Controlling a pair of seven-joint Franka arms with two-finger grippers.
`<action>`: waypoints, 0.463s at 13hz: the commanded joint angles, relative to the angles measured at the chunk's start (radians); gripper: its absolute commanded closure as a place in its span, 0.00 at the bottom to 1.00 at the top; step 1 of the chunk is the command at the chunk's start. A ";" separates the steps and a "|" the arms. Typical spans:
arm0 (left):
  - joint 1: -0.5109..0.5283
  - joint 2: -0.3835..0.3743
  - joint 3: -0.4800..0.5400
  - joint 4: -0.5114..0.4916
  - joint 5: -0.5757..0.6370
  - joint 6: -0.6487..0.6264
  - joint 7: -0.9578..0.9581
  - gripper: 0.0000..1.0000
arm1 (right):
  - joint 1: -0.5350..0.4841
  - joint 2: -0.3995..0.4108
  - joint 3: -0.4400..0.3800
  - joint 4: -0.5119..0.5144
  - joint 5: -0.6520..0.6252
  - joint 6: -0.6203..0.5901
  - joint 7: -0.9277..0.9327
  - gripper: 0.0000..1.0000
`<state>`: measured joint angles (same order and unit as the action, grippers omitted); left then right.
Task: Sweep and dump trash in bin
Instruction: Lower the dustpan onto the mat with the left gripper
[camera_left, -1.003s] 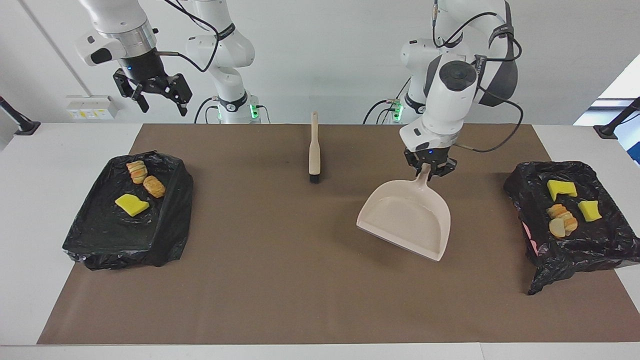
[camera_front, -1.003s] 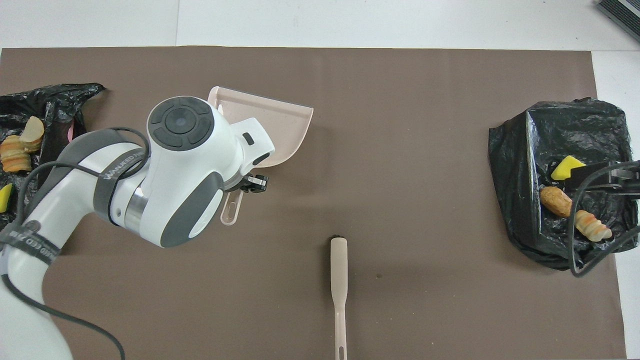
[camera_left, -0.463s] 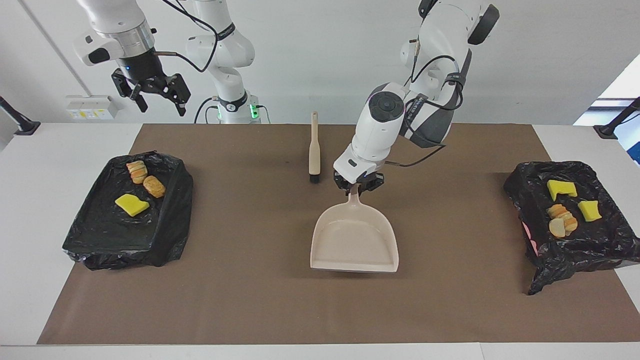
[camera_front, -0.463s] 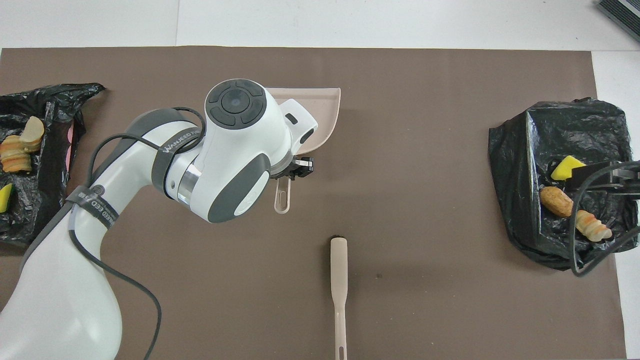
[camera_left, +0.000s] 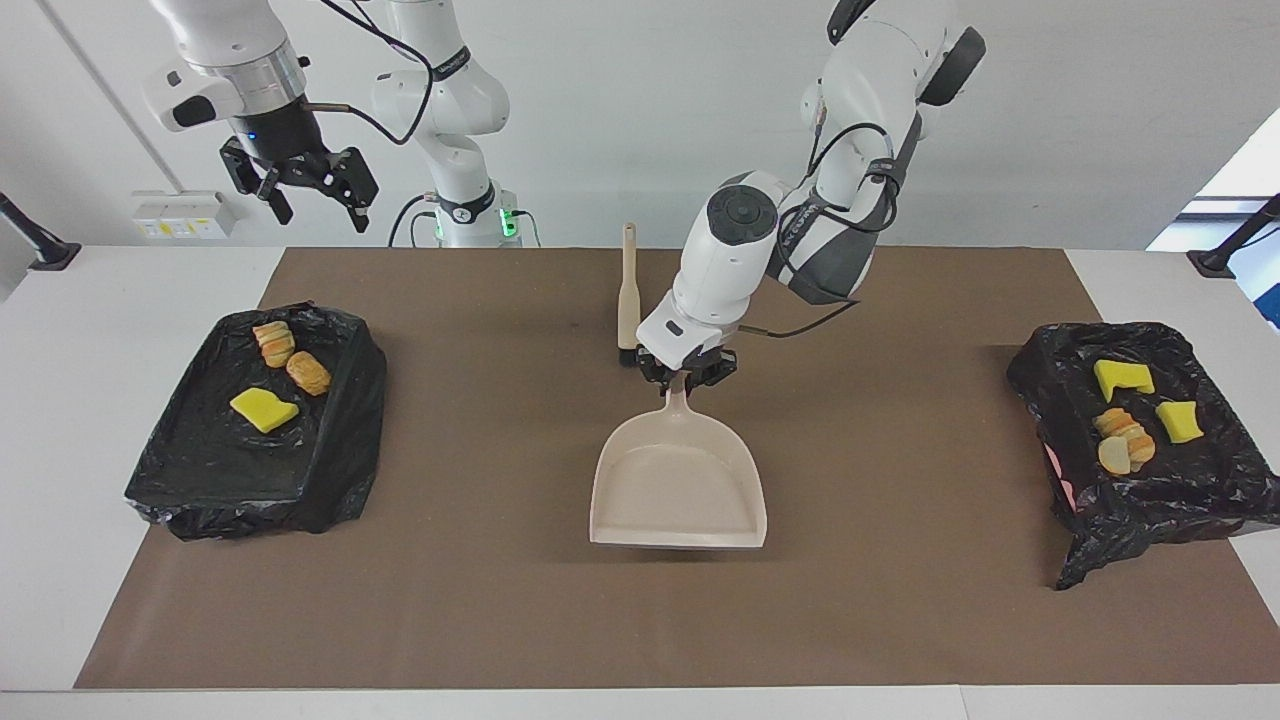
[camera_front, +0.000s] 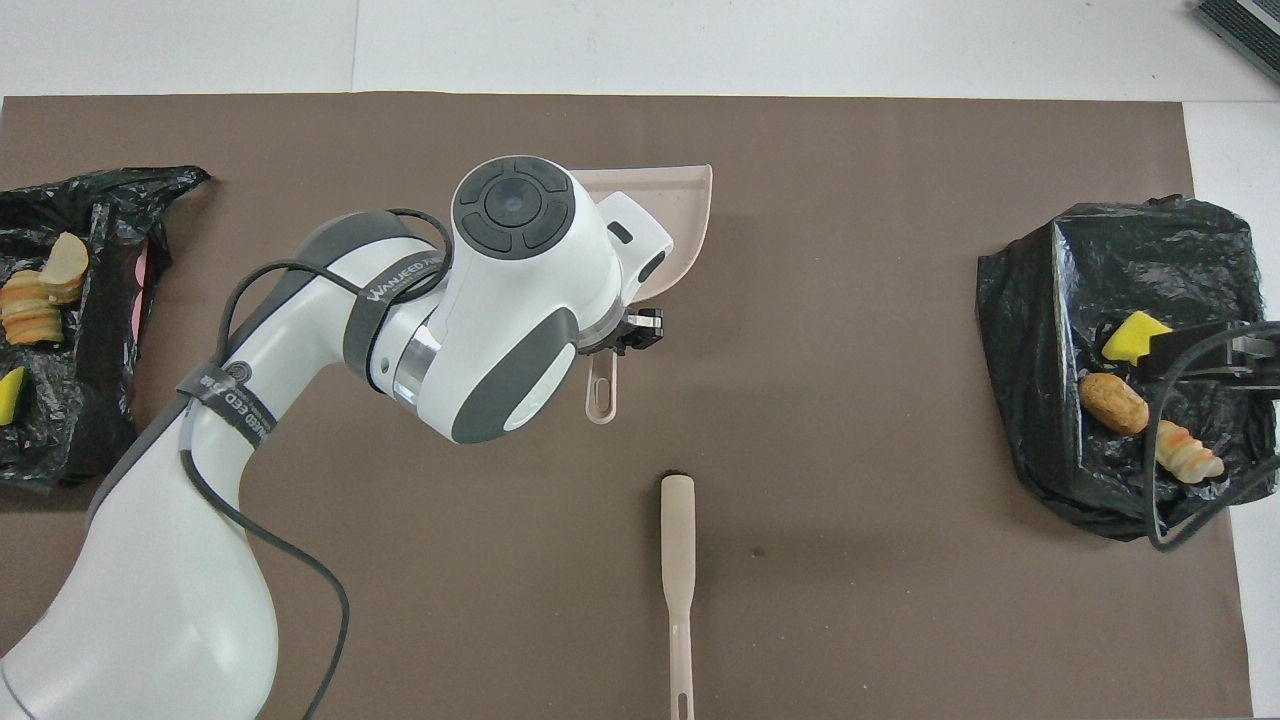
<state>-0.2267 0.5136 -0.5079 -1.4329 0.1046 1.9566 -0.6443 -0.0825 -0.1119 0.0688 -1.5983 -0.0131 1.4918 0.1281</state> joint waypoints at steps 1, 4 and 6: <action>-0.016 0.028 0.005 0.045 0.023 0.024 -0.026 1.00 | -0.008 -0.012 -0.004 -0.008 0.016 -0.004 -0.022 0.00; -0.040 0.066 0.006 0.052 0.058 0.024 -0.028 1.00 | -0.008 -0.012 -0.004 -0.008 0.016 0.008 -0.021 0.00; -0.066 0.101 0.008 0.075 0.078 0.024 -0.058 1.00 | -0.008 -0.012 -0.004 -0.008 0.016 0.019 -0.019 0.00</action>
<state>-0.2538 0.5551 -0.5081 -1.4214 0.1416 1.9769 -0.6620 -0.0827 -0.1119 0.0680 -1.5982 -0.0131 1.4966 0.1281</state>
